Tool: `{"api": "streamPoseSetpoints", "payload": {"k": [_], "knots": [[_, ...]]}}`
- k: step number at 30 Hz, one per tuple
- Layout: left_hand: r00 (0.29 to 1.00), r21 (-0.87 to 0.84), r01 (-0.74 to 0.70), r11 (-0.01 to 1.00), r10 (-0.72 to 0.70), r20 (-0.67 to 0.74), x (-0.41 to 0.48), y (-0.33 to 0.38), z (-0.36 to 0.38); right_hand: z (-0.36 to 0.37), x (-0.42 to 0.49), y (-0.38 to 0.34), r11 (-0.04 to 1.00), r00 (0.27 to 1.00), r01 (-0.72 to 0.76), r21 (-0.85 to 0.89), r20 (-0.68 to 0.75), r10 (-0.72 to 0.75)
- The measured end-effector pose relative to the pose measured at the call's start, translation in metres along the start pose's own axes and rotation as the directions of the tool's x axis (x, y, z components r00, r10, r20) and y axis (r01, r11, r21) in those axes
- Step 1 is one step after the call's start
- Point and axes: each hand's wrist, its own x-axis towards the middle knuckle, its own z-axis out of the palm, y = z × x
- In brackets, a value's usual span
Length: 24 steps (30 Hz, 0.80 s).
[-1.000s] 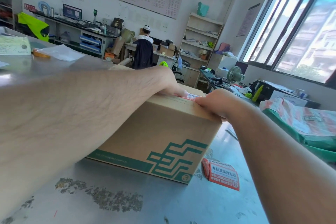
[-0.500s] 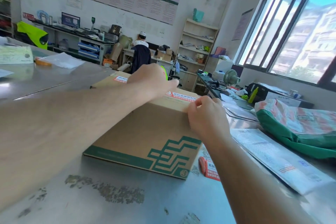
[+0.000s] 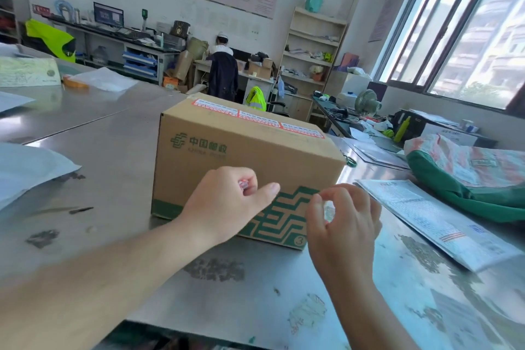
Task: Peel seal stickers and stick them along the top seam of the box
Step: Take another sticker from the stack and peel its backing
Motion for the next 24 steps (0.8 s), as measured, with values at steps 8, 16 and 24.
{"api": "streamPoseSetpoints", "payload": {"k": [8,16,24], "knots": [[0.986,-0.130,0.037,0.991,-0.015,0.164,-0.015,-0.018,0.058,0.017,-0.025,0.061,0.994,0.998,-0.070,-0.089,0.001,0.070],[0.993,-0.158,0.013,0.987,0.006,0.121,-0.029,-0.056,0.081,0.033,-0.037,0.082,0.966,0.969,-0.235,-0.106,0.057,0.242],[0.980,-0.166,0.076,0.983,-0.043,0.194,-0.029,-0.059,0.082,0.031,-0.034,0.081,0.945,0.933,-0.308,-0.115,0.159,0.323]]}}
